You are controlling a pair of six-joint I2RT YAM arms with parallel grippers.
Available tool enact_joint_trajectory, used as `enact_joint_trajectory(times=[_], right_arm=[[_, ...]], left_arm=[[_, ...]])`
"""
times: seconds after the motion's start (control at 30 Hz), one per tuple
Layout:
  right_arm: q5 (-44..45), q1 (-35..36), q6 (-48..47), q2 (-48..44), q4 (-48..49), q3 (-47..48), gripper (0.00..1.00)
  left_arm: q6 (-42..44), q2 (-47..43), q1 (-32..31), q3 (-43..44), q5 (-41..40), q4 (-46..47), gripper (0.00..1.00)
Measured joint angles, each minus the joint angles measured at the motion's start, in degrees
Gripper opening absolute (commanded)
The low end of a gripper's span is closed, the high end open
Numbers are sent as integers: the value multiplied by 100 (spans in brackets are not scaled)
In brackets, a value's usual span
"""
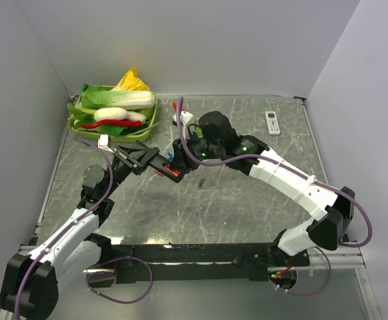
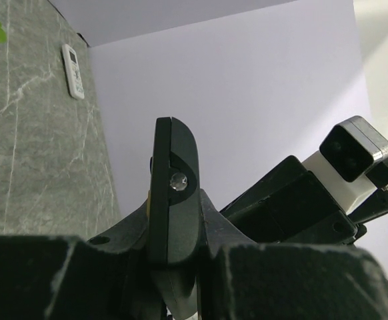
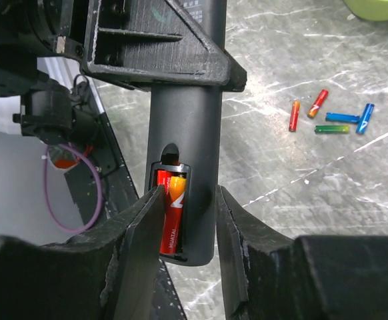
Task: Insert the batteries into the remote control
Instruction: Load the battery into the remote control.
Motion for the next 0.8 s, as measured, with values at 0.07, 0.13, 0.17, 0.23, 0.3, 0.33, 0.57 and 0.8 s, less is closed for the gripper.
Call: enact_joint_trajectory(times=[0.07, 0.13, 0.17, 0.23, 0.3, 0.33, 0.57, 0.8], right_arm=[[-59, -35, 83, 2, 35, -24, 41], [-109, -72, 149, 7, 44, -35, 40], [-170, -96, 188, 13, 46, -39, 39], [-280, -138, 267, 42, 52, -39, 39], [-367, -179, 326, 76, 57, -39, 38], [-387, -195, 348, 92, 52, -39, 38], [-468, -264, 498, 168, 26, -39, 38], [-457, -280, 544, 170, 37, -35, 47]], left_arm=[[-42, 0, -2, -39, 0, 55, 2], [-122, 0, 0, -90, -9, 136, 2], [-151, 4, 0, -118, -13, 184, 2], [-219, 15, 0, -175, -28, 271, 2], [-293, 50, 0, -238, -39, 361, 2], [-317, 68, 0, -251, -39, 378, 2], [-372, 210, 0, -275, -42, 468, 2], [-466, 334, 0, -275, -24, 603, 2]])
